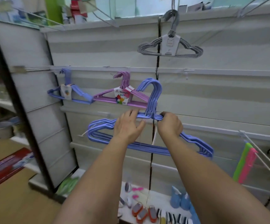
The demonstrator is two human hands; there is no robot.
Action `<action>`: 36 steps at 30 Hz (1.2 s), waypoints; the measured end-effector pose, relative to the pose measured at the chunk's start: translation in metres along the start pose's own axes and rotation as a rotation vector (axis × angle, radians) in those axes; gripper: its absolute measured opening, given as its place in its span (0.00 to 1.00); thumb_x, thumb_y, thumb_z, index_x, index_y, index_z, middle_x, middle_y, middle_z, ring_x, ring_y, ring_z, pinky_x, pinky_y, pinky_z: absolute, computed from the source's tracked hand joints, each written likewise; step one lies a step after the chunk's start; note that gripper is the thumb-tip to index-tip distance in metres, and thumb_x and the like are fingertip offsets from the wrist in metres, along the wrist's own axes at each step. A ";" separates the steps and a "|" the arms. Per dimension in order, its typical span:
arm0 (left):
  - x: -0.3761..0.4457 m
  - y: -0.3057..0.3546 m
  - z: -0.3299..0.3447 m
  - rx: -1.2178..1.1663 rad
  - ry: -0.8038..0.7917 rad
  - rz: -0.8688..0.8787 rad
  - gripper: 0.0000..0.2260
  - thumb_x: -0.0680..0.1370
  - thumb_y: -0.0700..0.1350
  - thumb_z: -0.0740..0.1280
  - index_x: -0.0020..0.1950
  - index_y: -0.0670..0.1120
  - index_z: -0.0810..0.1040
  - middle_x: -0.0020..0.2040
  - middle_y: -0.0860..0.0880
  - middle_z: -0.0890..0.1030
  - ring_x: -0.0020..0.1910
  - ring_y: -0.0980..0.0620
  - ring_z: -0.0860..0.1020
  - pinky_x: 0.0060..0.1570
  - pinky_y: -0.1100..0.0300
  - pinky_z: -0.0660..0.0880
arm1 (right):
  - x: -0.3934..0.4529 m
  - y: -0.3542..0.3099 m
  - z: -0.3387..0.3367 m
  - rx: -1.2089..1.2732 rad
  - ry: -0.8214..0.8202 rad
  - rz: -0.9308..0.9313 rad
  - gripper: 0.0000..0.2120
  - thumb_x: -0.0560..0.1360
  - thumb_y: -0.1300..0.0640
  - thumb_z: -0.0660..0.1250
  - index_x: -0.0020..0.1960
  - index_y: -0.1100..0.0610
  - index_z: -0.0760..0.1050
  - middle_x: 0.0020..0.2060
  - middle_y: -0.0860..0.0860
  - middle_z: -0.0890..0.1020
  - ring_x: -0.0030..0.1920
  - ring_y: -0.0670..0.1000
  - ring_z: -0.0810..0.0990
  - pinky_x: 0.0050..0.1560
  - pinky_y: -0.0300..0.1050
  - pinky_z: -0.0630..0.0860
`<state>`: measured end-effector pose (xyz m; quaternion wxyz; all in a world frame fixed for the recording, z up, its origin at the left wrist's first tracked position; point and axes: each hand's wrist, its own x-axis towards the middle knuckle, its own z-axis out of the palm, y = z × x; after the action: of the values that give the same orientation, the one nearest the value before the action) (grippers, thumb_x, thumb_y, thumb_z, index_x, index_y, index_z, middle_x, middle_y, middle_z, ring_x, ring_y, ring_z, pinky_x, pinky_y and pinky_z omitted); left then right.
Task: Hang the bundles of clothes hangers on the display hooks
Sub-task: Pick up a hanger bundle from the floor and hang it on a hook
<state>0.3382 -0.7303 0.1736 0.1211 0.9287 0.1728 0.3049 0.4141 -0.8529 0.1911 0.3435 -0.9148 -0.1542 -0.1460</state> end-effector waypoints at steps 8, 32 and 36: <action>-0.070 -0.120 -0.042 0.062 -0.019 -0.147 0.20 0.80 0.49 0.56 0.71 0.46 0.66 0.63 0.43 0.73 0.62 0.41 0.70 0.60 0.49 0.67 | -0.076 -0.082 0.080 -0.020 -0.168 -0.133 0.14 0.75 0.66 0.60 0.55 0.53 0.79 0.49 0.56 0.82 0.53 0.60 0.79 0.44 0.47 0.71; -0.140 -0.413 -0.037 0.227 -0.402 -0.568 0.21 0.77 0.32 0.56 0.68 0.48 0.67 0.61 0.44 0.73 0.57 0.41 0.74 0.47 0.50 0.71 | -0.192 -0.220 0.351 -0.153 -0.552 -0.195 0.16 0.72 0.66 0.60 0.55 0.55 0.78 0.50 0.56 0.82 0.54 0.60 0.79 0.46 0.45 0.72; -0.109 -0.441 -0.031 0.243 -0.402 -0.564 0.21 0.77 0.32 0.56 0.67 0.48 0.69 0.61 0.44 0.74 0.58 0.41 0.75 0.47 0.50 0.71 | -0.170 -0.238 0.385 -0.109 -0.584 -0.167 0.14 0.73 0.64 0.63 0.56 0.53 0.78 0.50 0.55 0.82 0.53 0.59 0.79 0.42 0.43 0.67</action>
<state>0.1287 -0.3682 -0.0050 0.1206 0.8936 0.4296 0.0479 0.2307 -0.4534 -0.0109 0.2220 -0.9193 -0.3129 0.0872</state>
